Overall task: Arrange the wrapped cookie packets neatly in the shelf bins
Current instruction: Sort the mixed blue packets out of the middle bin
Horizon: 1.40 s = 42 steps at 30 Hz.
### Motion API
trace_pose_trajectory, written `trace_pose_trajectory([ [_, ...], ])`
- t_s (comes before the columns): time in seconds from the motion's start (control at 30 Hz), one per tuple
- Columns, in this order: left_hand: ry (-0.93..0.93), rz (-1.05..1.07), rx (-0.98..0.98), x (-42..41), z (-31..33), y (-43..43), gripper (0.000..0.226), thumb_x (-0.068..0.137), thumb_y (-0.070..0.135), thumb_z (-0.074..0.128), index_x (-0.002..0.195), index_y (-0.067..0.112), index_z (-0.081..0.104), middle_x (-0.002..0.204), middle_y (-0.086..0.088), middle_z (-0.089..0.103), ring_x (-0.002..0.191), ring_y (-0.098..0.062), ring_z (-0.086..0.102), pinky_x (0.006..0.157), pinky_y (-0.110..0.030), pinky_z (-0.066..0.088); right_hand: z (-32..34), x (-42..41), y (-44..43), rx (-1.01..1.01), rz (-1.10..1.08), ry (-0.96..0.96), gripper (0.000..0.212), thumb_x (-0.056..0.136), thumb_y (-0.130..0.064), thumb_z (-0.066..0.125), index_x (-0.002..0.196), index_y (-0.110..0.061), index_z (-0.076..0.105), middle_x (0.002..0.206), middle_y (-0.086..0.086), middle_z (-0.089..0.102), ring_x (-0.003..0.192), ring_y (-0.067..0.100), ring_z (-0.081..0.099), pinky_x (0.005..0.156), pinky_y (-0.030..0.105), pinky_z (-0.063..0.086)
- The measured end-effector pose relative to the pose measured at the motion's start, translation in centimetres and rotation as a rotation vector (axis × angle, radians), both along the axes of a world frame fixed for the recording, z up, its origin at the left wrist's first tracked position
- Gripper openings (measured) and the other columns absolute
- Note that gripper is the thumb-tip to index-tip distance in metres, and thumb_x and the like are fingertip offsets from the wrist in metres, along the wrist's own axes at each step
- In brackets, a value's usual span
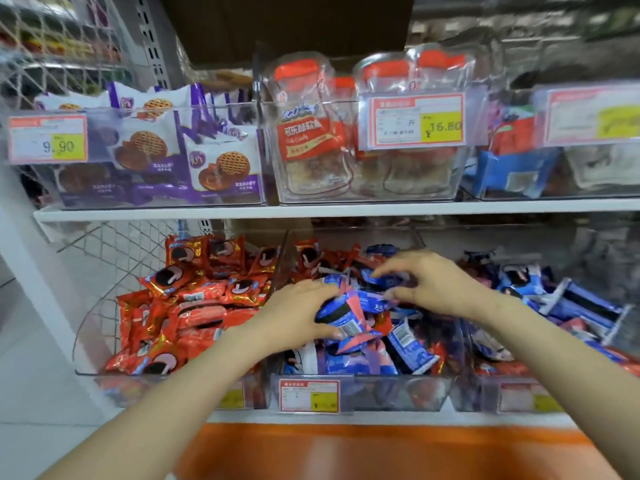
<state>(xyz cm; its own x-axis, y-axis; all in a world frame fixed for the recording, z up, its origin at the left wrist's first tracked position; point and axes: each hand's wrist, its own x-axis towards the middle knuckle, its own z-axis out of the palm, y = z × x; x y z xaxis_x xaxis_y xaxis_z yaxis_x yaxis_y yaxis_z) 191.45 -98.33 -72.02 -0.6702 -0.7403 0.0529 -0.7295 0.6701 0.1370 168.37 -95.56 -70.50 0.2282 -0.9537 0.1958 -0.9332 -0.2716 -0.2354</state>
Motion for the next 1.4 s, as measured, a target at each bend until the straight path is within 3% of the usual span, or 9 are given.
trace_pose_trajectory([
  [0.17, 0.223, 0.196, -0.022, -0.4, -0.4, -0.9, 0.049, 0.078, 0.04, 0.071, 0.113, 0.021, 0.044, 0.111, 0.002, 0.064, 0.099, -0.023, 0.06, 0.073, -0.034, 0.045, -2.5, 1.4, 0.5, -0.063, -0.061, 0.326, 0.046, 0.085, -0.045, 0.06, 0.127, -0.032, 0.05, 0.127, -0.007, 0.056, 0.123, 0.018, 0.041, 0.094, 0.032, 0.025],
  [0.4, 0.345, 0.424, -0.238, -1.3, 0.5, -3.5, 0.061, 0.082, 0.043, 0.067, 0.126, 0.01, 0.04, 0.111, -0.015, 0.063, 0.103, -0.035, 0.059, 0.071, -0.034, 0.041, -1.1, -0.4, 0.0, -0.29, -0.4, 0.176, 0.022, 0.088, -0.031, 0.056, 0.104, -0.019, 0.064, 0.096, 0.009, 0.07, 0.099, 0.027, 0.062, 0.089, 0.032, 0.036],
  [0.57, 0.396, 0.412, -0.225, -2.9, -0.4, -5.9, 0.062, 0.084, 0.035, 0.067, 0.131, 0.006, 0.039, 0.118, -0.017, 0.058, 0.108, -0.035, 0.056, 0.076, -0.037, 0.044, -1.1, -0.8, -0.5, -0.288, -0.452, 0.257, 0.022, 0.09, -0.031, 0.055, 0.102, -0.013, 0.061, 0.099, 0.012, 0.068, 0.1, 0.029, 0.061, 0.085, 0.033, 0.039],
  [0.87, 0.018, 0.263, -0.416, -2.7, -0.6, -6.8, 0.051, 0.09, 0.03, 0.056, 0.135, 0.009, 0.045, 0.139, -0.016, 0.036, 0.124, -0.034, 0.032, 0.096, -0.039, 0.032, -1.1, -0.1, -0.9, -0.109, -0.208, 0.296, 0.035, 0.083, -0.045, 0.064, 0.115, -0.032, 0.061, 0.111, -0.003, 0.065, 0.111, 0.021, 0.054, 0.098, 0.035, 0.029],
  [0.97, 0.123, 0.111, -0.462, -1.3, -0.2, -5.1, 0.042, 0.087, 0.023, 0.061, 0.126, 0.012, 0.052, 0.131, -0.012, 0.043, 0.118, -0.033, 0.038, 0.094, -0.041, 0.034, -0.3, 1.3, 0.0, -0.068, -0.029, 0.116, 0.037, 0.082, -0.043, 0.066, 0.117, -0.032, 0.061, 0.113, -0.005, 0.063, 0.109, 0.017, 0.053, 0.089, 0.029, 0.034],
  [1.07, 0.245, -0.065, -0.197, 0.4, 0.7, -3.4, 0.016, 0.085, 0.025, 0.065, 0.099, 0.019, 0.063, 0.105, 0.002, 0.06, 0.101, -0.018, 0.055, 0.087, -0.036, 0.043, -0.8, 3.1, 0.8, 0.135, 0.131, 0.064, 0.049, 0.075, -0.052, 0.069, 0.119, -0.036, 0.06, 0.117, -0.007, 0.061, 0.11, 0.015, 0.049, 0.095, 0.031, 0.037],
  [1.17, -0.012, -0.103, 0.113, 1.3, 1.1, -2.3, 0.027, 0.081, 0.037, 0.07, 0.103, 0.023, 0.064, 0.099, 0.01, 0.059, 0.097, -0.009, 0.055, 0.086, -0.028, 0.043, -2.6, 3.9, 0.9, 0.148, 0.129, 0.142, 0.046, 0.078, -0.051, 0.067, 0.12, -0.032, 0.059, 0.119, -0.006, 0.062, 0.113, 0.015, 0.051, 0.094, 0.031, 0.031],
  [1.27, -0.267, -0.133, 0.014, 1.6, -0.1, -2.4, 0.041, 0.08, 0.047, 0.066, 0.116, 0.028, 0.059, 0.115, 0.01, 0.058, 0.112, -0.011, 0.049, 0.091, -0.028, 0.034, -2.4, 3.5, 0.6, 0.036, 0.081, 0.162, 0.032, 0.084, -0.043, 0.065, 0.111, -0.026, 0.064, 0.105, -0.004, 0.067, 0.103, 0.017, 0.056, 0.083, 0.027, 0.028],
  [1.4, -0.228, -0.11, -0.067, 1.8, -0.8, -2.8, 0.028, 0.085, 0.04, 0.063, 0.111, 0.027, 0.061, 0.113, 0.011, 0.06, 0.112, -0.009, 0.049, 0.083, -0.023, 0.026, 0.6, 1.0, 0.9, -0.029, -0.024, 0.007, 0.025, 0.081, -0.042, 0.069, 0.101, -0.027, 0.069, 0.095, -0.006, 0.07, 0.092, 0.013, 0.062, 0.072, 0.023, 0.036],
])
